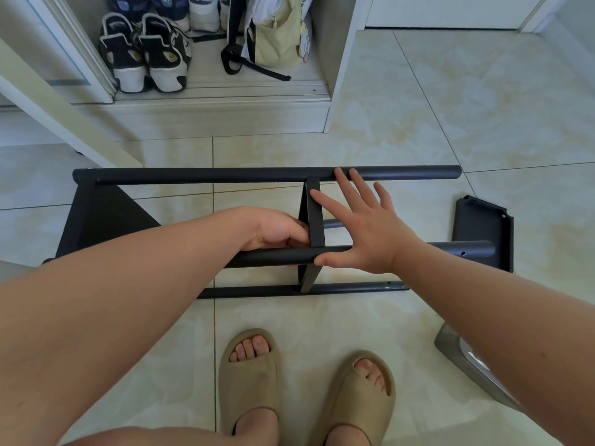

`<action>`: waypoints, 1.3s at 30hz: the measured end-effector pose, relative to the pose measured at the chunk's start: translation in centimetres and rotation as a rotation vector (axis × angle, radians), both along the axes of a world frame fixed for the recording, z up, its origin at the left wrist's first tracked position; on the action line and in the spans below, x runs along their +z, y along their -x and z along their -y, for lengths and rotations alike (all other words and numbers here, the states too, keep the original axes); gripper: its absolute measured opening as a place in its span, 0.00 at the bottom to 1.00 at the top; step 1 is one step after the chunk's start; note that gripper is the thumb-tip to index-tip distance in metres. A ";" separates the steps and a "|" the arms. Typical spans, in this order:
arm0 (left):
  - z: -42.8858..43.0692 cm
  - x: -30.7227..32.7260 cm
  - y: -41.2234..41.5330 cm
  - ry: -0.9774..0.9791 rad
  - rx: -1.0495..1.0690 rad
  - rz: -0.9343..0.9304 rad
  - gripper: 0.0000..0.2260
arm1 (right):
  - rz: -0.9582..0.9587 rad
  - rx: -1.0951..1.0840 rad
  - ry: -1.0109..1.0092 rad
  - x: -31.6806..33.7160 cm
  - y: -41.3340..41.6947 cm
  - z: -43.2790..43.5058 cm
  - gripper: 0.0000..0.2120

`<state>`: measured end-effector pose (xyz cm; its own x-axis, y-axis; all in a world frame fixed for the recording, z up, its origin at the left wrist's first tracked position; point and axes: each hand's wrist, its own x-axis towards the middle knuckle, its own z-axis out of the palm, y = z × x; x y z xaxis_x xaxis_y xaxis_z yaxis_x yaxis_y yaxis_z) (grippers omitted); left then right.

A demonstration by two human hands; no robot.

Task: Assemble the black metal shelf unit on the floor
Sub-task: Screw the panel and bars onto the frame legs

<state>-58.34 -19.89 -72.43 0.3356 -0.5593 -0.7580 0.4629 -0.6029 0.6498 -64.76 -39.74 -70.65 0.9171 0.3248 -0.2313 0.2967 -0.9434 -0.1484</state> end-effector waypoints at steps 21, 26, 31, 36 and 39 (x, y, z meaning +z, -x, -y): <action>-0.1 0.1 -0.2 -0.043 -0.029 -0.027 0.07 | -0.003 -0.003 0.001 0.1 0.0 0.0 0.51; 0.0 0.1 0.0 -0.016 -0.012 0.012 0.08 | 0.005 0.000 0.004 0.0 0.0 0.0 0.51; 0.0 0.1 0.0 0.011 0.012 0.021 0.09 | 0.010 0.003 0.013 -0.1 0.0 0.0 0.51; 0.0 0.1 0.0 0.041 0.035 0.017 0.09 | 0.015 0.005 0.012 -0.1 0.0 0.0 0.51; 0.0 0.1 0.0 0.063 0.036 0.002 0.10 | 0.020 0.006 0.011 -0.1 0.0 0.0 0.51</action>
